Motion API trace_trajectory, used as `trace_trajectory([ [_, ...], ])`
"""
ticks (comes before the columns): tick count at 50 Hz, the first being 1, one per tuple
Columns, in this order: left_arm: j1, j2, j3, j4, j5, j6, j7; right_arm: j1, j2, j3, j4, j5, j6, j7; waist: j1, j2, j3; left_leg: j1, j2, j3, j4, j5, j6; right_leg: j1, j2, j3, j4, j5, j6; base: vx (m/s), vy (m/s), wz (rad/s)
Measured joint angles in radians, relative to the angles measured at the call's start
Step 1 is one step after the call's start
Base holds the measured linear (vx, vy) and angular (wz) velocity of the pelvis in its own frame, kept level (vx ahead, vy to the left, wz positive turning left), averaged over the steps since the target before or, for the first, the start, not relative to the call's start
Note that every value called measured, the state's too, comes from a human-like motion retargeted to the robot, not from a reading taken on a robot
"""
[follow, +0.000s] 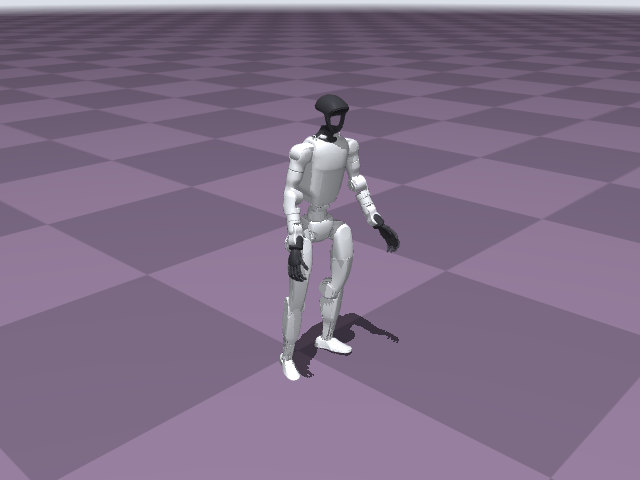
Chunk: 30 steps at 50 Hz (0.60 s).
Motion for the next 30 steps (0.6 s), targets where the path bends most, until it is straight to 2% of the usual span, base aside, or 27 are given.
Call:
trace_trajectory([
  [7, -0.027, 0.049, -0.065, -0.005, -0.022, -0.007, 0.007, -0.026, -0.013, 0.019, -0.022, 0.021, -0.012, -0.023, -0.057, 0.006, 0.04, 0.015, 0.041, 0.106, -0.03, 0.019, 0.0, -0.079, 0.06, 0.13, 0.029, 0.053, -0.018, -0.09, -0.01, -0.8],
  [10, -0.041, 0.069, -0.11, 0.004, -0.02, -0.009, -0.007, -0.027, -0.021, 0.022, -0.042, 0.015, -0.017, -0.027, -0.086, 0.017, 0.049, 0.025, 0.067, 0.169, -0.041, 0.02, 0.002, -0.113, 0.078, 0.167, 0.046, 0.036, -0.013, -0.08, -0.05, -1.17],
  [12, -0.054, 0.081, -0.135, 0.008, -0.008, -0.005, -0.017, -0.022, -0.027, 0.021, -0.052, 0.011, -0.017, -0.029, -0.098, 0.025, 0.049, 0.031, 0.082, 0.216, -0.044, 0.017, 0.0, -0.124, 0.059, 0.113, 0.055, 0.004, -0.018, -0.04, -0.07, -1.26],
  [16, -0.083, 0.095, -0.157, -0.004, 0.021, 0.005, -0.026, -0.003, -0.037, 0.012, -0.047, 0.01, -0.003, -0.034, -0.101, 0.035, 0.036, 0.043, 0.099, 0.315, -0.038, 0.01, -0.013, -0.117, -0.027, -0.118, 0.048, -0.035, -0.028, 0.01, -0.11, -1.27],
  [19, -0.103, 0.099, -0.145, -0.035, 0.04, 0.009, -0.024, 0.006, -0.039, -0.01, -0.022, 0.013, 0.015, -0.029, -0.091, 0.032, 0.019, 0.051, 0.101, 0.386, -0.021, 0.002, -0.021, -0.097, -0.077, -0.261, 0.023, -0.005, -0.008, 0.06, -0.17, -1.18],
  [22, -0.098, 0.101, -0.119, -0.083, 0.05, 0.002, -0.02, 0.02, -0.036, -0.041, -0.004, 0.013, 0.028, -0.017, -0.08, 0.02, -0.002, 0.064, 0.105, 0.454, 0.011, -0.007, -0.016, -0.087, -0.091, -0.309, -0.005, 0.056, 0.028, 0.09, -0.25, -1.2],
  [25, -0.077, 0.107, -0.091, -0.141, 0.053, -0.012, -0.021, 0.037, -0.032, -0.083, -0.02, 0.009, 0.03, -0.003, -0.07, 0.009, -0.026, 0.067, 0.136, 0.53, 0.066, -0.001, 0.006, -0.109, -0.054, -0.262, -0.038, 0.096, 0.031, 0.07, -0.39, -1.28],
  [30, -0.02, 0.096, -0.072, -0.235, 0.036, -0.026, -0.029, 0.072, -0.053, -0.161, -0.12, 0.002, 0.021, 0.005, -0.092, -0.014, -0.033, 0.092, 0.168, 0.585, 0.233, -0.03, 0.111, -0.094, -0.054, -0.135, -0.043, 0.075, 0.031, 0.17, -0.25, -1.07],
])
